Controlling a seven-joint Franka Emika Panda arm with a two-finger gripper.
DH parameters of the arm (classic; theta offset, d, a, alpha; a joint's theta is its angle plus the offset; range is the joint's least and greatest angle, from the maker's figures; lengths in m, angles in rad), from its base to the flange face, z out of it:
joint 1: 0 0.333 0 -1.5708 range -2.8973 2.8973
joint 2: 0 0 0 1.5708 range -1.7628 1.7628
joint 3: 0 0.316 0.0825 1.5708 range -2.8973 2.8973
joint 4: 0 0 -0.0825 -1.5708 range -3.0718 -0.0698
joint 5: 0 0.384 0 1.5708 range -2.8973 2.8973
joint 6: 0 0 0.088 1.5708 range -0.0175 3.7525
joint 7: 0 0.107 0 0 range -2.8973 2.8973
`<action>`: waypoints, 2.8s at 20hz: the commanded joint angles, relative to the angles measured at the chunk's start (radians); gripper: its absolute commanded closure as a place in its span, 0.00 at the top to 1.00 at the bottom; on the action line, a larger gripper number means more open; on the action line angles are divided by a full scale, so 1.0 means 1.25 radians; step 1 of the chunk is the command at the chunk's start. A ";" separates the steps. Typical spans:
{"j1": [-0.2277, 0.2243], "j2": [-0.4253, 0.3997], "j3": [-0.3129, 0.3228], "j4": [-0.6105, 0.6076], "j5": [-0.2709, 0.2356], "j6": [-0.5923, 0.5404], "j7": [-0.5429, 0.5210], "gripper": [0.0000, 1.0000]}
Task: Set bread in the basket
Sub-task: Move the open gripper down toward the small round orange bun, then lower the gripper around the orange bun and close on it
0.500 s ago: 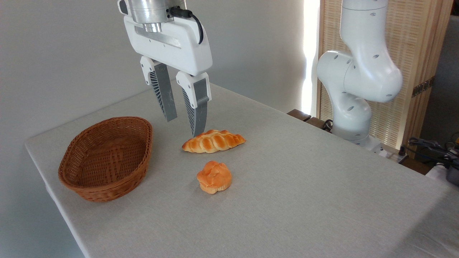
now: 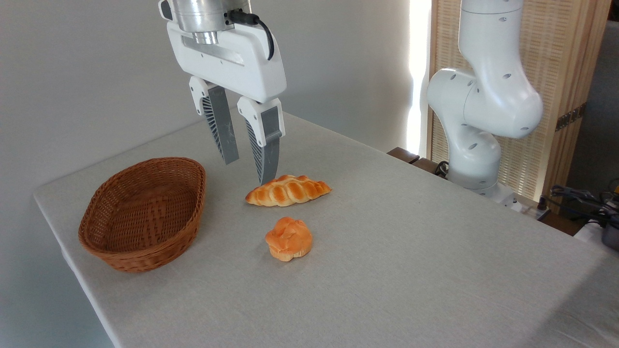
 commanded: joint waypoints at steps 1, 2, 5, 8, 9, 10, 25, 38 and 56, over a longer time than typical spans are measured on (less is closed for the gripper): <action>-0.003 0.003 0.003 -0.005 0.002 -0.023 0.011 1.00; -0.003 -0.003 0.001 -0.022 0.002 -0.023 0.011 1.00; -0.003 -0.021 -0.004 -0.071 0.002 -0.021 0.012 1.00; -0.005 -0.048 -0.010 -0.142 0.002 0.011 0.013 1.00; -0.007 -0.055 -0.011 -0.160 0.002 0.022 0.013 1.00; -0.009 -0.071 -0.019 -0.202 0.003 0.055 0.013 1.00; -0.013 -0.093 -0.048 -0.464 0.017 0.270 0.056 1.00; -0.008 -0.098 -0.041 -0.412 0.013 0.270 0.060 1.00; -0.014 -0.070 -0.048 -0.440 -0.059 0.285 0.056 1.00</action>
